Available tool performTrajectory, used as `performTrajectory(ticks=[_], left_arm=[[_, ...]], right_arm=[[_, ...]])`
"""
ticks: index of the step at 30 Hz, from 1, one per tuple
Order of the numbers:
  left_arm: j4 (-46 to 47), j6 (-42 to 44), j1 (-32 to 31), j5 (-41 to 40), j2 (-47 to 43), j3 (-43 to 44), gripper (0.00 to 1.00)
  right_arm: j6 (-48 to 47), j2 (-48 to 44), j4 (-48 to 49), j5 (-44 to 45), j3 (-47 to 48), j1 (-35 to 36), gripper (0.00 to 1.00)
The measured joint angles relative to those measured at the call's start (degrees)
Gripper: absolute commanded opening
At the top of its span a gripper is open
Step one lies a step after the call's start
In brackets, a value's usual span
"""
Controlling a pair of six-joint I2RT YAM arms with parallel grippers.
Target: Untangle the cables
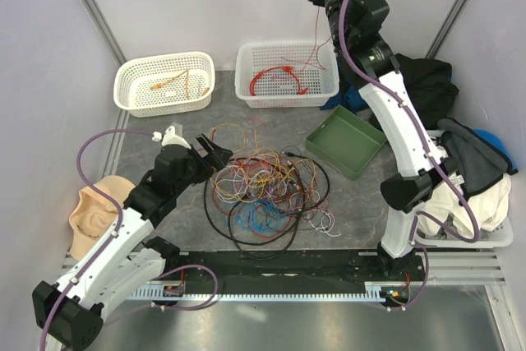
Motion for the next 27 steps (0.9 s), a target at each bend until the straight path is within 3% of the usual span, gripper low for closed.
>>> performTrajectory(ticks=[16,17,19,20,23,25,27], left_arm=[[0.04,-1.07,0.00,-0.39,-3.89,-4.63,1.00],[0.07,-1.25,0.00,-0.35,-4.04,-4.94,1.00],[0.09,-1.36,0.00,-0.24,-3.96,-5.42,1.00],[0.15,-1.44,0.00,-0.24,-3.72,-5.70,1.00],[0.17,-1.44,0.00,-0.13,-2.60,-6.14,1.00],[0.13,-1.44,0.00,0.07,-1.99,-6.14,1.00],[-0.02,-1.44,0.00,0.07,-2.14,-6.14,1.00]], right_arm=[[2.19,21.66,13.84,-1.75,1.46,-4.68,0.00],[2.47,22.86,14.21,-1.90,1.66,-4.92,0.20],[3.41,25.59,14.56,-2.54,2.43,-5.31,0.48],[4.02,26.64,14.53,-2.91,2.60,-5.46,0.70],[5.44,28.50,12.70,-5.27,2.25,-5.70,0.91],[5.64,28.11,11.65,-6.40,-0.11,-5.49,0.98],[4.87,26.27,10.73,-6.12,-3.91,-4.63,0.98]])
